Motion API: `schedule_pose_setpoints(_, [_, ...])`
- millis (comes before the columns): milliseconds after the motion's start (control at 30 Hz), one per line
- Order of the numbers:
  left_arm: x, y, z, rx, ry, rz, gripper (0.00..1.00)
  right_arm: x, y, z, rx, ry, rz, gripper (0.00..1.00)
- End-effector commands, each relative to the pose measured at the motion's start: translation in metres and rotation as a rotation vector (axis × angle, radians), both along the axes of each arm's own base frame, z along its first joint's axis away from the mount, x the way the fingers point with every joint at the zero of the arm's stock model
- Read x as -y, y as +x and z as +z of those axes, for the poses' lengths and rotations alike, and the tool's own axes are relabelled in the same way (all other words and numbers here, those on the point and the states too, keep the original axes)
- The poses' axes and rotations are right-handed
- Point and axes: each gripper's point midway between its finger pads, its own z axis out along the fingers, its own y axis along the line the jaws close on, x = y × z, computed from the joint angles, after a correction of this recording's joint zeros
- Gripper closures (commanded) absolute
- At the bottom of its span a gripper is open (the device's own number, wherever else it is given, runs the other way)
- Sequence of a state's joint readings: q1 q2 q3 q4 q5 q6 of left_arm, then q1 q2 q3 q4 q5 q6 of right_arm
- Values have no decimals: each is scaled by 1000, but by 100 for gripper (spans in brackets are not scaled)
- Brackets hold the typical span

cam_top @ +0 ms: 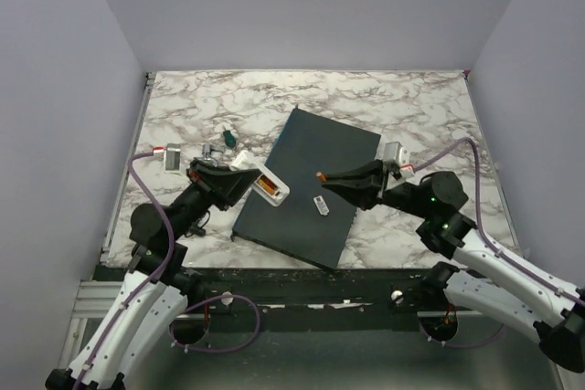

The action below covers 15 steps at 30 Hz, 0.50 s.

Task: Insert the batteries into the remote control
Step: Load the battery into the remote control.

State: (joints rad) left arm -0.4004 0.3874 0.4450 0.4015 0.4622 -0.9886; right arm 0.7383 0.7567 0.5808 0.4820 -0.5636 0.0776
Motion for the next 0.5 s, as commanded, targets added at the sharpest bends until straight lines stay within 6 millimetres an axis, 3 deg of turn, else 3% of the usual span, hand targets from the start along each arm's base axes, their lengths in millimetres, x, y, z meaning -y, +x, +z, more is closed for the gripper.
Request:
schedule_pose_setpoints(0, [-5,46,-40,-269,-9,128,100,-17,19,5,-84,68,-65,99])
schedule_pose_setpoints(267, [-2,58,-53,-361,-2,143,100,-59,27,11,-134,97,-121,99])
schedule_pose_setpoints(467, [-1,57,-57,-384,-5,133,100,-81,34,3,-178,91,-148,99])
